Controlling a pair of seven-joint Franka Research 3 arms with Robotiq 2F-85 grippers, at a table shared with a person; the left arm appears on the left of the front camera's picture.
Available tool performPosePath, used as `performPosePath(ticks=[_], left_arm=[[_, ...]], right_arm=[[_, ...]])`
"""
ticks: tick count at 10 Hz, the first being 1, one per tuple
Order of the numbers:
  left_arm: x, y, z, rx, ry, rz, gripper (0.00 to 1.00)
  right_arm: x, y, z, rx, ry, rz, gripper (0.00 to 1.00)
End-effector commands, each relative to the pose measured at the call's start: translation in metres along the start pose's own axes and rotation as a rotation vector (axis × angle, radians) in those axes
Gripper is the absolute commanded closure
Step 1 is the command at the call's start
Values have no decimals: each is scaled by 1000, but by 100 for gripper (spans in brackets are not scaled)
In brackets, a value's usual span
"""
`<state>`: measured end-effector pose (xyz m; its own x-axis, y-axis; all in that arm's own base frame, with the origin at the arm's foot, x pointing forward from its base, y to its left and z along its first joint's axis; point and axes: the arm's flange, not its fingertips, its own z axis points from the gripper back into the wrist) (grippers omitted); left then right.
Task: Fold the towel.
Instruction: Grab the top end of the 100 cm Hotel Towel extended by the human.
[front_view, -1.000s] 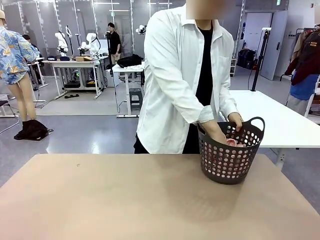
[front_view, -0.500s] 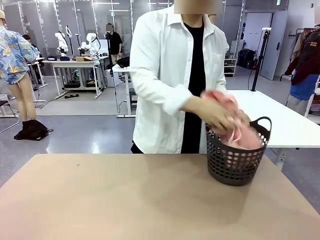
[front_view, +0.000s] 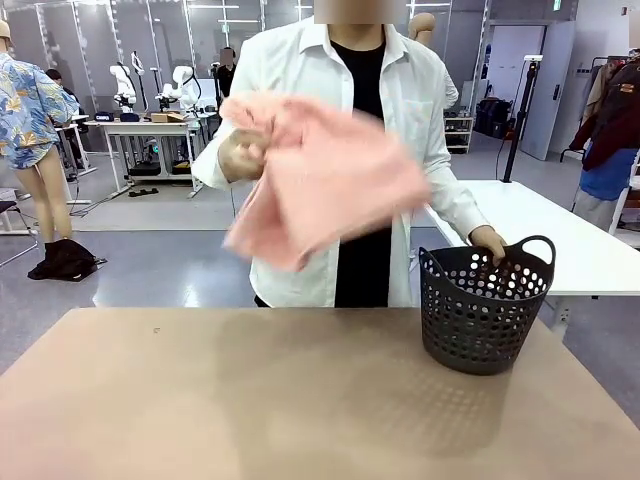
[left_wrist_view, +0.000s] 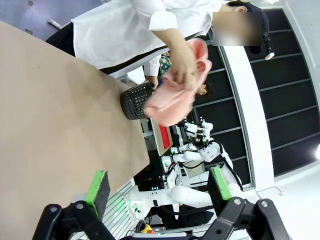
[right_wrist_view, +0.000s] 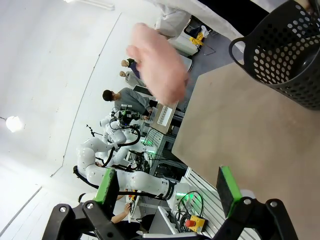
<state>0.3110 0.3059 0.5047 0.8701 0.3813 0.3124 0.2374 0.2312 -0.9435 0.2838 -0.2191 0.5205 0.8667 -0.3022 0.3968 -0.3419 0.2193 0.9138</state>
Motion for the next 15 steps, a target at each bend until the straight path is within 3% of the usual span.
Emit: performPosePath(ticks=[1, 15], left_arm=[[-3, -2, 0, -2, 9, -2, 0], [-3, -2, 0, -2, 9, -2, 0]], right_arm=[[1, 0, 0, 11, -7, 11, 0], [1, 0, 0, 11, -7, 11, 0]])
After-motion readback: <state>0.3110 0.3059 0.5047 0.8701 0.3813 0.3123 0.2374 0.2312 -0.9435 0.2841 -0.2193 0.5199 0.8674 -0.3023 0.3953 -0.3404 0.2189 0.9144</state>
